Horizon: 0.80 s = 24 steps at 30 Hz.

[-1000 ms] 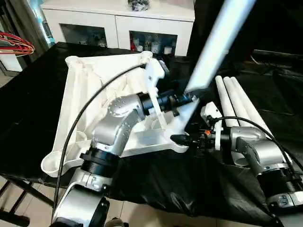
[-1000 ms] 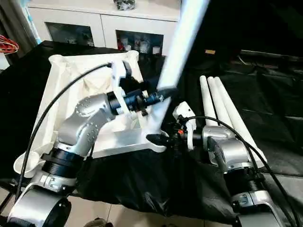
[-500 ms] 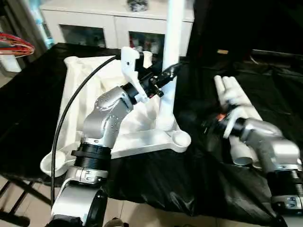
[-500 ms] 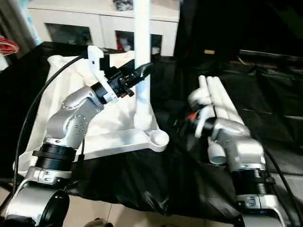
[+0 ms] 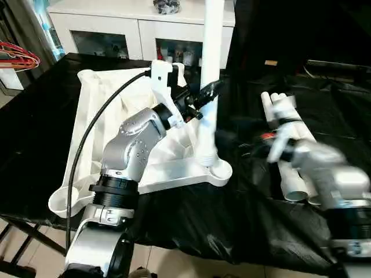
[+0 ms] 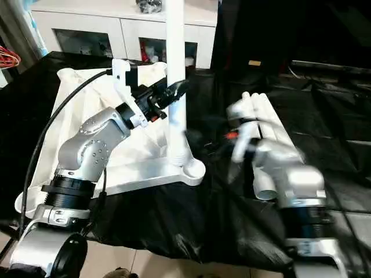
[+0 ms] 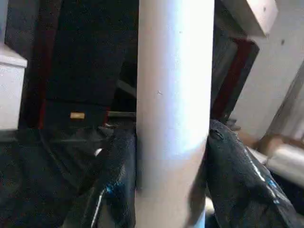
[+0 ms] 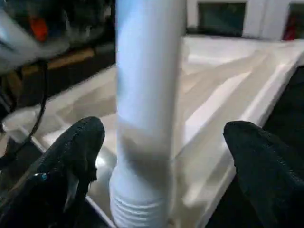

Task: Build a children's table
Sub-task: Insert table leg to table base

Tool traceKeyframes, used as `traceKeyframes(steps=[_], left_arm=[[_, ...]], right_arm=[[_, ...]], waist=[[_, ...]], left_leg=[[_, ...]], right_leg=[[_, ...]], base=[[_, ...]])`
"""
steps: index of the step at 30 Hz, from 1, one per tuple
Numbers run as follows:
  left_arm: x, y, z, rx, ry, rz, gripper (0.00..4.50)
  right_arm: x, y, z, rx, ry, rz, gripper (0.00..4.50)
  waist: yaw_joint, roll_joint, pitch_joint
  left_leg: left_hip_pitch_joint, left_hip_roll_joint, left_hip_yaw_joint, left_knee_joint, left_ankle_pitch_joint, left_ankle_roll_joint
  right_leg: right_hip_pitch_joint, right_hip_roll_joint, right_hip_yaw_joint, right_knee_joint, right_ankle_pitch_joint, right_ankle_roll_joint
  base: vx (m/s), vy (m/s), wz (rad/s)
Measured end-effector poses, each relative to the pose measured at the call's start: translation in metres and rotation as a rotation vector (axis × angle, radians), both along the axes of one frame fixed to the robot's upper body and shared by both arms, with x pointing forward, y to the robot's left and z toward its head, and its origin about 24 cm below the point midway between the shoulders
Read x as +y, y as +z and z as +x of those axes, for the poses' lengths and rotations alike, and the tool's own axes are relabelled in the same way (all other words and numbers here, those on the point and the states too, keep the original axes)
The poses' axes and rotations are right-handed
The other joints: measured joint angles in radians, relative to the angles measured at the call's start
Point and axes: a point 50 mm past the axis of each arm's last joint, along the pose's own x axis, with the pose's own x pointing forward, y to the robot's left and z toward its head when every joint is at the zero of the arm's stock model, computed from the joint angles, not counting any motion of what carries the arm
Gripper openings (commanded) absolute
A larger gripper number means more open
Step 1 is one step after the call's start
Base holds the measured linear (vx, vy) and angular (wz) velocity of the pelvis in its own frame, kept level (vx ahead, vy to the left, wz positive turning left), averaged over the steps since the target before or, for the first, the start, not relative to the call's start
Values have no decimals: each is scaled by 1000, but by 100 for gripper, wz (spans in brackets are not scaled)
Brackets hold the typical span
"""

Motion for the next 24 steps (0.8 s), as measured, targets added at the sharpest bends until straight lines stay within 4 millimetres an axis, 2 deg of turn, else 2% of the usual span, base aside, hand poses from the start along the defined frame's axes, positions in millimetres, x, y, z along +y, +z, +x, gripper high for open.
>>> traceKeyframes(steps=[3,12,16,24], left_arm=[[-1,5,2,34,8,-7,179],[0,5,1,144,-24,-57,179],[-3,6,-1,144,-38,-47,179],[-5,8,-2,128,-45,-24,179]], right_arm=[[7,3,2,20,-2,-21,450],[3,10,-2,65,7,-42,450],[5,15,-2,72,18,-41,450],[3,12,-4,120,12,-56,450]], waist=[[1,0,0],[3,0,0],[1,0,0],[1,0,0]], left_leg=[[0,0,0,0,0,0],[-1,0,0,0,0,0],[-1,0,0,0,0,0],[-1,0,0,0,0,0]], right_leg=[[0,0,0,0,0,0],[0,0,0,0,-2,3],[0,0,0,0,-2,3],[0,0,0,0,-2,3]], base=[[0,0,0],[0,0,0],[0,0,0],[0,0,0]])
